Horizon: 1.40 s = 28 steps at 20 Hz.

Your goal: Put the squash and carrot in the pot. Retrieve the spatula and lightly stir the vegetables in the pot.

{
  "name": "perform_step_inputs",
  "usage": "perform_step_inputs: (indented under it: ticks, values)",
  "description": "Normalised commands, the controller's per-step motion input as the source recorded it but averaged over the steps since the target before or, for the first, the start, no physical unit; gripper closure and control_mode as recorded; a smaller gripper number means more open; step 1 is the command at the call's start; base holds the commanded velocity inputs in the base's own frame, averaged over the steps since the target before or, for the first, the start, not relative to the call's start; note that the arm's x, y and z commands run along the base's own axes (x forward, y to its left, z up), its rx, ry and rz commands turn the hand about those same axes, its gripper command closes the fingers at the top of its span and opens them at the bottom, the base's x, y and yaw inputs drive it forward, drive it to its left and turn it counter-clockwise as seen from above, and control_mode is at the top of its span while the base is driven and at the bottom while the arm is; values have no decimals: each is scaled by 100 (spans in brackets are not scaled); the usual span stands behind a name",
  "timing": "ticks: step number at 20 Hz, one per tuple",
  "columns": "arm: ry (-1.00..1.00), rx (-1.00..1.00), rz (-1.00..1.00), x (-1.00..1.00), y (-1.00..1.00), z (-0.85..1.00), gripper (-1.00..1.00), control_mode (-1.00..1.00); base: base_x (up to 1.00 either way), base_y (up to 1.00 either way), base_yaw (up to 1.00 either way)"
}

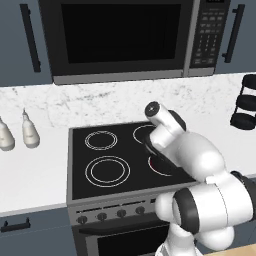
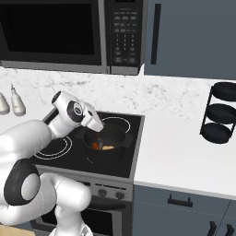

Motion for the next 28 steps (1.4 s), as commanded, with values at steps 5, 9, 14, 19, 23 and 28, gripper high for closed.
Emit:
perform_step_inputs:
  ticks: [5,9,14,19,23,28]
  values:
    - [-2,0,0,36,0,-39,100,-100,0,0,0]
    - [-20,-5,0,11,0,-34,100,-100,0,0,0]
    - [-28,-7,0,-15,0,-29,100,-100,0,0,0]
    - [-9,-6,-4,-4,-16,-53,100,-100,0,0,0]
    - [19,0,-11,0,-12,-4,100,-100,0,0,0]
    - [23,3,-10,-31,-1,22,100,-100,0,0,0]
